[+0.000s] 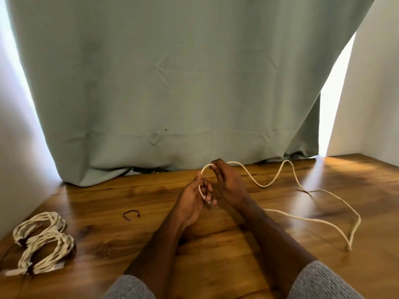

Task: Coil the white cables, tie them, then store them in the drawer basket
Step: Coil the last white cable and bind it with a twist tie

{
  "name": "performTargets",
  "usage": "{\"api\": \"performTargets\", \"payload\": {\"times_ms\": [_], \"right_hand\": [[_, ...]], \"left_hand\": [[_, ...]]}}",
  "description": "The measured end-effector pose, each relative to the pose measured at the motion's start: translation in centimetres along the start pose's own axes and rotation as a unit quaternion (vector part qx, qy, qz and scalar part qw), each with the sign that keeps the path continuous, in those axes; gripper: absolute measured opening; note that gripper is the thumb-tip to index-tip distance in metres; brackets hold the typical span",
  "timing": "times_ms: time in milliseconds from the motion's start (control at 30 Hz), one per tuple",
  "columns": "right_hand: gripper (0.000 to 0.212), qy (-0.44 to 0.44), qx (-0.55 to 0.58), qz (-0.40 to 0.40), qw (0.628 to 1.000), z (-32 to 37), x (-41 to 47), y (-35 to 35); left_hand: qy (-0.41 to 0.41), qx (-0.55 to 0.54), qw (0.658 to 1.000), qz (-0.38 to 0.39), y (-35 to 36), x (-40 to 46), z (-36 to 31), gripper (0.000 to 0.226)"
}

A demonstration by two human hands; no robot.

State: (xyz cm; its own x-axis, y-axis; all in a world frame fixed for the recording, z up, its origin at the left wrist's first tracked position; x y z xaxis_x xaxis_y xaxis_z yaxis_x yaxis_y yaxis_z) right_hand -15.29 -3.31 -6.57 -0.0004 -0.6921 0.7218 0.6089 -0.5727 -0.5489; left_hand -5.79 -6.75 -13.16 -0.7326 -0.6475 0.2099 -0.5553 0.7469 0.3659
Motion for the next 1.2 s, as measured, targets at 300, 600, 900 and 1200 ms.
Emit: {"api": "performTargets", "payload": {"times_ms": [300,600,900,1200], "right_hand": [[0.018,0.05,-0.123,0.106,0.985,-1.5,-1.1,3.3],[0.028,-0.016,-0.354,0.298,0.886,2.3,-2.6,8.2],[0.019,-0.17,-0.237,0.251,0.923,8.6,-2.3,4.7],[0.013,-0.08,0.016,0.126,0.989,4.8,-0.8,-0.8]], "left_hand": [[0.038,-0.132,0.99,0.043,0.3,0.3,-2.0,0.05],[0.112,-0.167,0.977,-0.074,-3.5,-0.4,-4.1,0.057],[0.082,0.069,0.982,-0.157,-5.9,-0.7,-4.5,0.026],[-0.107,0.191,0.976,0.002,-2.4,-0.9,0.0,0.053]]}}
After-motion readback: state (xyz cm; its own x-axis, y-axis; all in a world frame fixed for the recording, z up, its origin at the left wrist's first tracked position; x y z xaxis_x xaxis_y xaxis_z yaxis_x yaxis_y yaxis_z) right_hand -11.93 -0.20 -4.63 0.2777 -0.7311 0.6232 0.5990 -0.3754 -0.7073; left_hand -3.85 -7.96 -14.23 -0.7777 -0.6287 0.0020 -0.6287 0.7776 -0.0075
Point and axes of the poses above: each hand's wrist, its own x-axis towards the middle knuckle, its own y-axis out of the palm, z = x × y, the point moved 9 cm from there along x, towards the middle knuckle, and after that the axes turned 8 degrees about z, right-handed, at the moved point
